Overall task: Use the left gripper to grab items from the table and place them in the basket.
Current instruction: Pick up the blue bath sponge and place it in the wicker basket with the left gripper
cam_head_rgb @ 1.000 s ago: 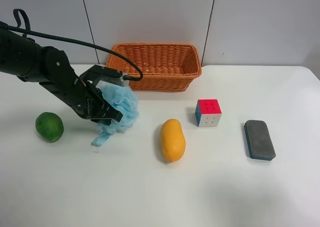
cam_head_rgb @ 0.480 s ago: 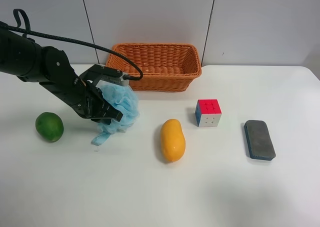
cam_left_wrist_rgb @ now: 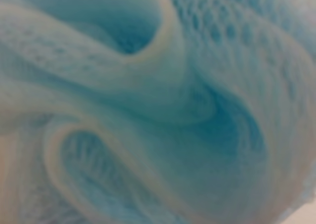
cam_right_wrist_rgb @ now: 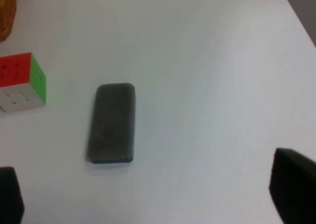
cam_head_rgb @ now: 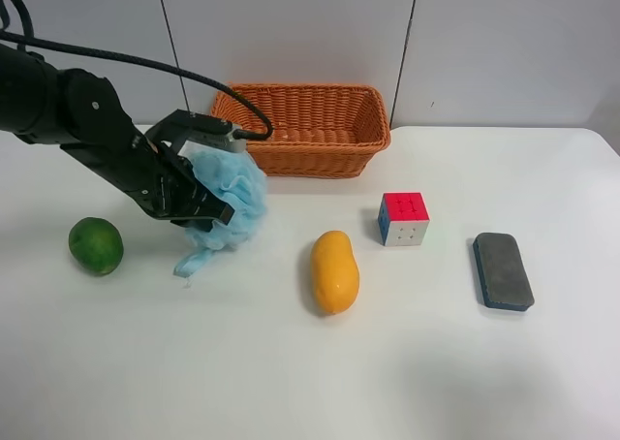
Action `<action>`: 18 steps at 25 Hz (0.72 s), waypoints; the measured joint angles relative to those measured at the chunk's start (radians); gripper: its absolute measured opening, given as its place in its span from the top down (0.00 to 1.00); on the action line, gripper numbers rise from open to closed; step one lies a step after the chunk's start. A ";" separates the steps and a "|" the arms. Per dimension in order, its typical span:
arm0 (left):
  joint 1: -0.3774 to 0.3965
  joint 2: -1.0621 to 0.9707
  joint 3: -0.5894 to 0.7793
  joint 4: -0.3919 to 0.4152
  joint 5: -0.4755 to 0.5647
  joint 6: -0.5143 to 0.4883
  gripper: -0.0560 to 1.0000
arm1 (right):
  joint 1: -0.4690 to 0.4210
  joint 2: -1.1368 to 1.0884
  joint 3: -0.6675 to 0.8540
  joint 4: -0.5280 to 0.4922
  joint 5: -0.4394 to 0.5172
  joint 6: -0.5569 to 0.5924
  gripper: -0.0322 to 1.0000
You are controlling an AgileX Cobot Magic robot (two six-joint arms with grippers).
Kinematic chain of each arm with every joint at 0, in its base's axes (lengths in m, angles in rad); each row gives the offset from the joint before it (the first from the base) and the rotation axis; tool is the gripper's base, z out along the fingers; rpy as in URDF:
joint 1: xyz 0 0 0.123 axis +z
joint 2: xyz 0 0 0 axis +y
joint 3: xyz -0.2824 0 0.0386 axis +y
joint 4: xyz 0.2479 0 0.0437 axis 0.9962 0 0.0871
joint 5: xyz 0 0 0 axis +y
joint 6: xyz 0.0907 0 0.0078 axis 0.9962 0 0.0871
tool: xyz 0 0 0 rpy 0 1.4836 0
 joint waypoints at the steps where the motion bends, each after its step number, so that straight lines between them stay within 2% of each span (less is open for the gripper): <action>1: 0.000 -0.019 -0.002 0.000 0.009 0.000 0.84 | 0.000 0.000 0.000 0.000 0.000 0.000 0.01; 4: 0.000 -0.064 -0.044 0.000 0.075 0.000 0.84 | 0.000 0.000 0.000 0.000 0.000 0.000 0.01; 10: 0.000 -0.094 -0.215 0.000 0.220 0.000 0.84 | 0.000 0.000 0.000 0.000 0.000 0.000 0.01; 18: 0.000 -0.085 -0.409 0.000 0.239 0.000 0.84 | 0.000 0.000 0.000 0.000 0.000 0.000 0.01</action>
